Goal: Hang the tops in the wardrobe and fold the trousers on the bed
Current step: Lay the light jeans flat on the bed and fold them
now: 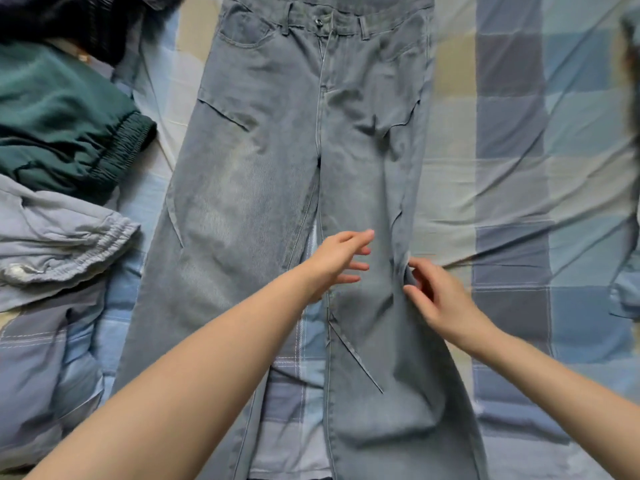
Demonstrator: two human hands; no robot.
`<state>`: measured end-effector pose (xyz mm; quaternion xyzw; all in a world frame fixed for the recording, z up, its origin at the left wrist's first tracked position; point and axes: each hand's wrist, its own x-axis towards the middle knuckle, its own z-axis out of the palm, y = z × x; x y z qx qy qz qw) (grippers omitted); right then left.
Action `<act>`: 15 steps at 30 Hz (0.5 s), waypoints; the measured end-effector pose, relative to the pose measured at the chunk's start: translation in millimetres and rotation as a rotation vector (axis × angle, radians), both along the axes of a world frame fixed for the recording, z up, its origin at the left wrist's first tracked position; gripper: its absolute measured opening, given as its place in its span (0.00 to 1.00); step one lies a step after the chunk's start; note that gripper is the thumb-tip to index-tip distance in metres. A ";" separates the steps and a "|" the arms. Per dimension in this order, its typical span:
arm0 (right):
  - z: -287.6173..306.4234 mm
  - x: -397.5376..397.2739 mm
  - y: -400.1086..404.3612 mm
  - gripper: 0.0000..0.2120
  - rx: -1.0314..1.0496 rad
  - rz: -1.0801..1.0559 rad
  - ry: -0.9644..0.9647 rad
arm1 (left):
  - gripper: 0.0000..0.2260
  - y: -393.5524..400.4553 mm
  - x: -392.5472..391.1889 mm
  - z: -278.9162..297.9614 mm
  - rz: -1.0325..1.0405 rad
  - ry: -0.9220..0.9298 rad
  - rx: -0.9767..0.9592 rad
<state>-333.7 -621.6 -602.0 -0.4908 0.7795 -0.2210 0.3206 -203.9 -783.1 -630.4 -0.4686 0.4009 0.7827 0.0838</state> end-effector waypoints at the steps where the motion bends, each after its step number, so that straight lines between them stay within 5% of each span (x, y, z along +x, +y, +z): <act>1: 8.2 11.0 -6.2 0.12 -0.014 0.079 -0.006 | 0.12 -3.5 -8.2 1.1 0.031 0.012 0.023; 3: 15.7 25.1 -22.7 0.10 0.022 0.266 -0.051 | 0.11 -8.0 -22.6 1.7 0.109 0.016 0.008; 6: 18.6 10.7 -53.9 0.09 0.160 0.417 0.045 | 0.11 -11.3 -25.8 -6.1 0.072 -0.113 -0.312; 10: 10.8 -36.6 -129.5 0.09 0.034 -0.285 0.256 | 0.24 -10.3 -7.3 -15.2 -0.014 -0.107 -0.405; 13: -9.1 -43.8 -199.0 0.21 0.280 -0.601 -0.233 | 0.36 -8.5 2.9 -18.0 -0.173 -0.054 -0.449; 15: -20.8 -43.1 -234.7 0.25 0.359 -0.622 -0.291 | 0.41 -10.8 9.4 -11.7 -0.275 0.071 -0.388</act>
